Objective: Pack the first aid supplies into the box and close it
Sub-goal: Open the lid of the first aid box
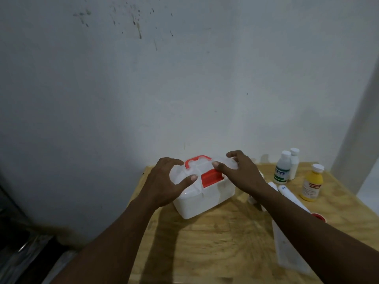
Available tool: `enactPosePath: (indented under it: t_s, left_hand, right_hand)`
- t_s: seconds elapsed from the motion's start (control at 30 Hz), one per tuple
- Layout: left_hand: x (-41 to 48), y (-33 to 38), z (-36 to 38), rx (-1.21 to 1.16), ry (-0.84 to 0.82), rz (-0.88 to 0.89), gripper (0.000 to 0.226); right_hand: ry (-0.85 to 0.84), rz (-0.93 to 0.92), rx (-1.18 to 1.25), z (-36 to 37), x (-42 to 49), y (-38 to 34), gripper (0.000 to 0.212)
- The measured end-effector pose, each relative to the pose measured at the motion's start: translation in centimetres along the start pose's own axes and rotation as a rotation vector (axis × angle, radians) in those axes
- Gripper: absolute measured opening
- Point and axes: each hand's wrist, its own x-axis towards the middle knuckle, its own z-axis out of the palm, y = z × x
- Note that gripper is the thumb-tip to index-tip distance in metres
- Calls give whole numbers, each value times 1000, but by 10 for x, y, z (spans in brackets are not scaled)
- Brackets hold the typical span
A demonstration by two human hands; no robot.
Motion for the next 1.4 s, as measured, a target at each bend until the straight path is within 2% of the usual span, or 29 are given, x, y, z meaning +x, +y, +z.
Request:
enactPosePath:
  t_s: [0.17, 0.3, 0.43, 0.53, 0.6, 0.73, 0.87, 1.03, 1.2, 1.3, 1.4]
  left_hand:
    - [6, 0, 2, -98, 99, -59, 70]
    - [24, 17, -10, -308, 282, -196, 50]
    - [54, 25, -29, -530, 274, -515, 73]
    - [77, 20, -40, -723, 132, -768, 99]
    - [88, 16, -45, -800, 39, -838, 106]
    - [104, 3, -41, -818, -43, -853, 98]
    - [108, -8, -30, -836, -82, -826, 86]
    - [100, -27, -11, -785, -198, -819, 71]
    - [86, -37, 9, -703, -248, -837, 81]
    - [76, -37, 11, -692, -293, -844, 83]
    - [66, -31, 8, -676, -307, -831, 78]
  right_hand:
    - [38, -62, 13, -7, -3, -10, 76]
    - [104, -115, 90, -26, 2, -28, 59]
    - [110, -83, 248, -46, 17, -44, 50]
    - [120, -17, 313, -50, 37, -48, 44]
    - [126, 40, 353, -48, 51, -46, 43]
    - [144, 100, 403, -39, 75, -44, 52]
    - [178, 135, 390, -27, 97, -40, 53]
    - [63, 262, 375, -14, 104, -19, 35]
    - [-67, 401, 340, 1, 84, 8, 27]
    - [-90, 492, 349, 3, 73, 14, 39]
    - [-89, 479, 298, -2, 61, 9, 41]
